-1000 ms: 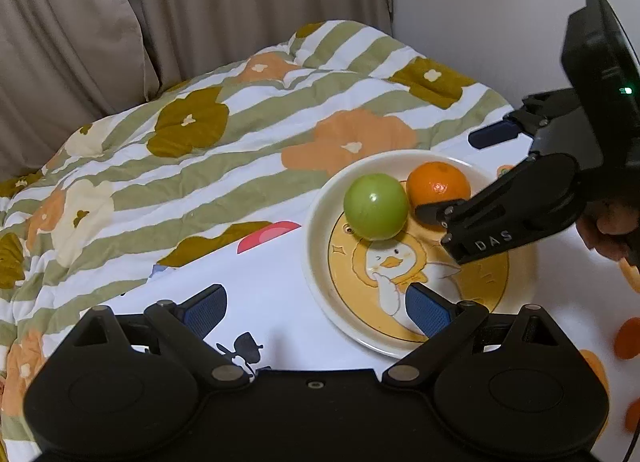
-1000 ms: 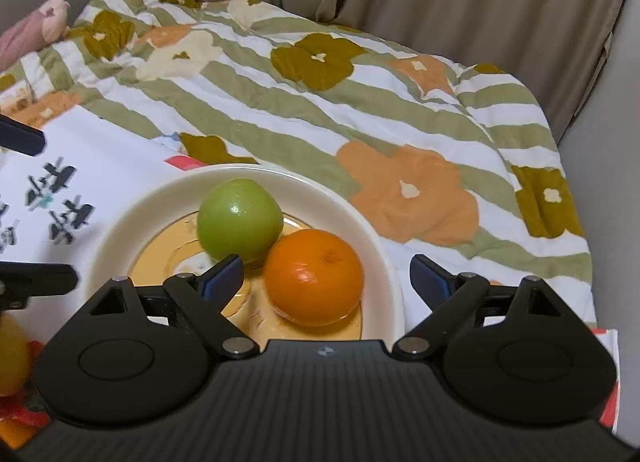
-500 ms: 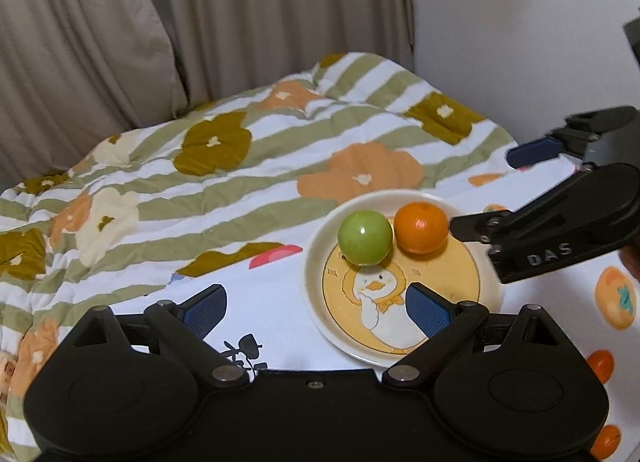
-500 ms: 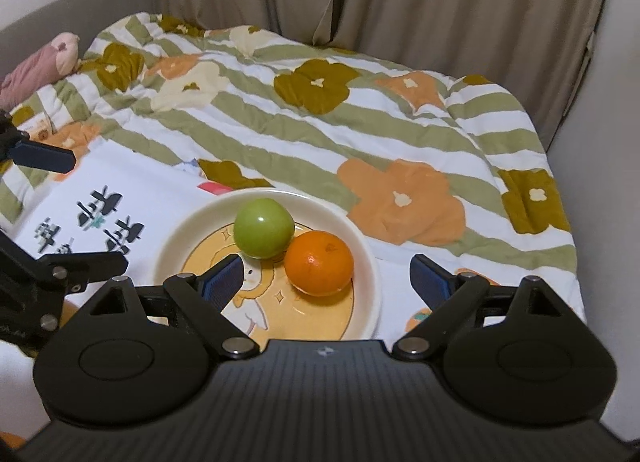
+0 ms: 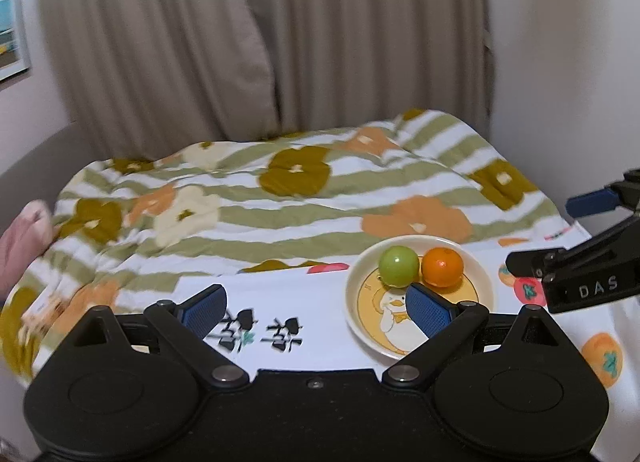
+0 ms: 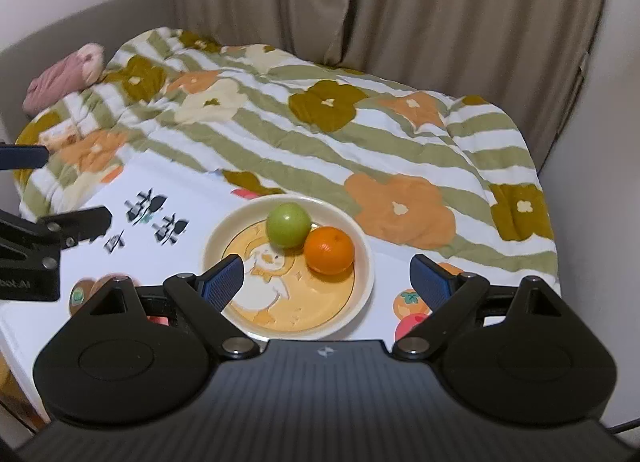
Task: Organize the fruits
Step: 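Move both tools back toward the apple and kiwi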
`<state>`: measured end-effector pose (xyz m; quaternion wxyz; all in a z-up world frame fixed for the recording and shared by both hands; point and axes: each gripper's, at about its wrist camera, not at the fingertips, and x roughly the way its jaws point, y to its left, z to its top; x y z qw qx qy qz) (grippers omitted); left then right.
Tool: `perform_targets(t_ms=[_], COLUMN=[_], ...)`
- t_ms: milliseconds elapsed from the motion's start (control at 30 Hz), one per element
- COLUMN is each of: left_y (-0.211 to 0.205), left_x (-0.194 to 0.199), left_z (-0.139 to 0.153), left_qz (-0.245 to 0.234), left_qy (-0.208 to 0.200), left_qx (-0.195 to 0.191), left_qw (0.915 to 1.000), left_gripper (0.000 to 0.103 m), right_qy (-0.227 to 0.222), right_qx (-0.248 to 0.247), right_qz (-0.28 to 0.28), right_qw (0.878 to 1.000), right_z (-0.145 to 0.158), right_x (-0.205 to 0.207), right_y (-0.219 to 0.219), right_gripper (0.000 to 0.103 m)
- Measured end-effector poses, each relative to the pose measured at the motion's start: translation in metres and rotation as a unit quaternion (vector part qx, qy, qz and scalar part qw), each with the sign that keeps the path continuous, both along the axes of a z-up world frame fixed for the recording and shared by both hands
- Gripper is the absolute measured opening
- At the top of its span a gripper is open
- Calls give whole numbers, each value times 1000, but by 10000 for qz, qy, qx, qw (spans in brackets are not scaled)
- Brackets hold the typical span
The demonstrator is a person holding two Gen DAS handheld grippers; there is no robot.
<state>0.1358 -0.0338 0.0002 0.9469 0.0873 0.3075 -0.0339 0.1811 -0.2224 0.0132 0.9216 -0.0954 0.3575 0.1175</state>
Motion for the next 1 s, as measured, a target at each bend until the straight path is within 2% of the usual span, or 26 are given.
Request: perform_targets(t_ms=[233, 500, 633, 800, 1000], left_y=[5, 33, 52, 77, 101], left_x=[-48, -76, -76, -71, -55], left_z=[3, -9, -23, -43, -73], left_qz=[564, 547, 323, -262, -1099], left_qy=[-58, 131, 266, 385, 572], left_qx=[-190, -210, 2, 156, 503], left_qw=[9982, 9982, 9991, 9988, 9910], left_gripper=[99, 99, 99, 99, 99], right_qy=[137, 487, 628, 750, 928], right_qx=[329, 892, 1008, 1063, 1154], right_qz=[305, 41, -152, -354, -695], right_qw=[9989, 9948, 9928, 9909, 9865], right_z=[4, -4, -11, -25, -46], right_x=[-27, -51, -58, -60, -54], right_y=[9, 29, 47, 80, 111], right_gripper=[103, 103, 103, 103, 103])
